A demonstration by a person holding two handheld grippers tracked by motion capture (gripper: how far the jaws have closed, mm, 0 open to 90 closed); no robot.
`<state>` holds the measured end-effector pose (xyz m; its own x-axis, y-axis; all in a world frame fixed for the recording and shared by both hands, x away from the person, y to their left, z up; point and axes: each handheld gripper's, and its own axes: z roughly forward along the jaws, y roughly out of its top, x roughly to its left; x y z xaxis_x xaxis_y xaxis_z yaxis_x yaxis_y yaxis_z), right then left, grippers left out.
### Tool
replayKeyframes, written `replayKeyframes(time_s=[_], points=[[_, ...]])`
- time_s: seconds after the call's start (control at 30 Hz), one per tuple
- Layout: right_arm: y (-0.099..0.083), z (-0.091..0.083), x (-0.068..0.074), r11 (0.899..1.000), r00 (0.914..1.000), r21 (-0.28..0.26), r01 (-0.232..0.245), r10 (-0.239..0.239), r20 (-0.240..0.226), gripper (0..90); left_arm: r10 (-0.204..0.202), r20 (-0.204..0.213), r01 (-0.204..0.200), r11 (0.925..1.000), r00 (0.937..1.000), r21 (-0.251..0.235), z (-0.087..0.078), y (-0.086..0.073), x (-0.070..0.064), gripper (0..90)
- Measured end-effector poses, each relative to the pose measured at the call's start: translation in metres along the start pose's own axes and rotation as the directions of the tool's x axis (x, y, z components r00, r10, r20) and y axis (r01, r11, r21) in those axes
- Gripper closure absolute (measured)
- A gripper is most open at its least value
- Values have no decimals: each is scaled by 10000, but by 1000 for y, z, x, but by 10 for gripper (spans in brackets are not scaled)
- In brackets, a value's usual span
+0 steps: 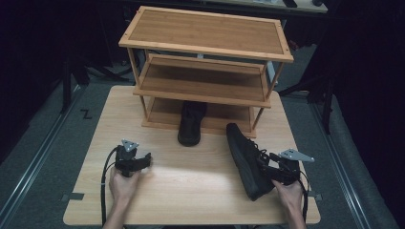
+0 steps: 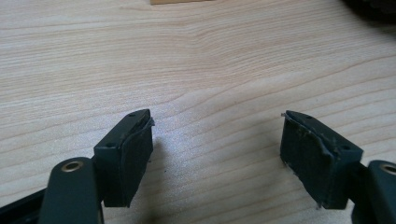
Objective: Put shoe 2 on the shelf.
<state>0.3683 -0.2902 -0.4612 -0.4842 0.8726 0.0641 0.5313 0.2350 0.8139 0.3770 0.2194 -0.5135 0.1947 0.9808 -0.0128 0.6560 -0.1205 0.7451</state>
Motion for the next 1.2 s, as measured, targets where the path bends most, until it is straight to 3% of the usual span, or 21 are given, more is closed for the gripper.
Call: replayKeyframes(time_s=[0.33,0.77,1.17,1.2], points=[[10,-1,14,9990,9991,109,427,-427,8,351,0,1,0,10000,10000,-1,0,0,0,260],[21,0,39,9942,9932,-47,1077,-1078,-433,338,88,30,-88,10000,10000,2,0,0,-1,262],[29,13,68,9927,9855,273,1176,-1132,-1264,318,116,65,-116,9999,9999,4,0,0,-1,261],[30,17,72,9919,9823,469,1177,-1094,-1519,314,116,66,-116,9999,9999,2,0,0,-1,262]])
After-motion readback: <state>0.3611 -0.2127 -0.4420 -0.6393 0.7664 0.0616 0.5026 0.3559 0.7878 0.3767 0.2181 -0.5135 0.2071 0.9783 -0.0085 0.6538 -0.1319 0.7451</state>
